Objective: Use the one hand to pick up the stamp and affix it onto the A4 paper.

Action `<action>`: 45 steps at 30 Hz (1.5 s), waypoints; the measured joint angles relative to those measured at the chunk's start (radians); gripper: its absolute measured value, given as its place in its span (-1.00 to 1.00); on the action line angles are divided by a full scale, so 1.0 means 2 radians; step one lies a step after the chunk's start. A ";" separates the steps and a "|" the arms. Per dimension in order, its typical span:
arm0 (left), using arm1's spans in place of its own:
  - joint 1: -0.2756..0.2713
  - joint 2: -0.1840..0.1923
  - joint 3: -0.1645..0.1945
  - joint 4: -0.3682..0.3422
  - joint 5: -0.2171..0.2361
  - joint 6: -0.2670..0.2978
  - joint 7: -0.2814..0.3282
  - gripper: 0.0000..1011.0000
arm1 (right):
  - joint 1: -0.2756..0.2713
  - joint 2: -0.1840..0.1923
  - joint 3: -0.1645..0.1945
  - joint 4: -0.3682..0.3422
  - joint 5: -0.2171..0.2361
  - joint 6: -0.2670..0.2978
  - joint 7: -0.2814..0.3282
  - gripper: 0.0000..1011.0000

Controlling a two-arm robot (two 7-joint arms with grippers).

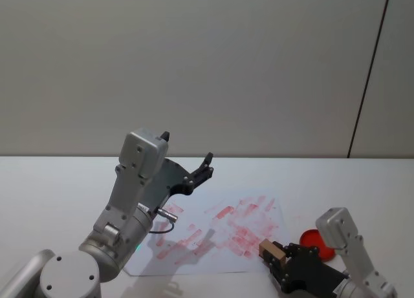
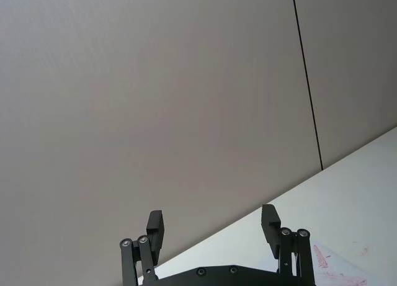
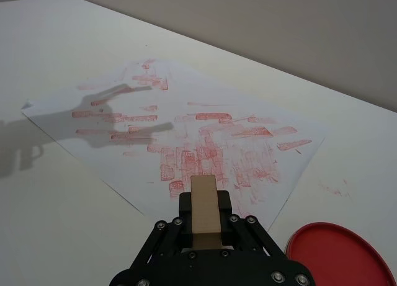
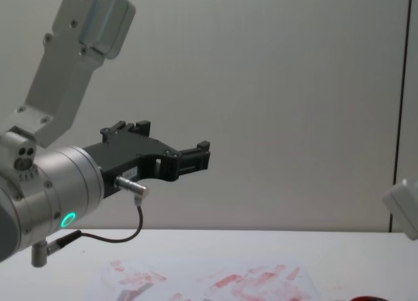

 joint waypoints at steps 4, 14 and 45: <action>0.000 0.000 0.000 0.000 0.000 0.000 0.000 0.98 | 0.000 0.000 0.000 0.001 -0.001 0.002 0.001 -0.57; 0.000 0.000 0.000 0.000 0.000 0.000 0.000 0.98 | -0.003 0.003 0.003 -0.011 0.018 -0.002 -0.008 -0.57; 0.000 0.000 0.000 0.000 0.000 0.000 0.000 0.98 | -0.033 0.045 0.040 -0.073 0.061 -0.007 -0.071 -0.57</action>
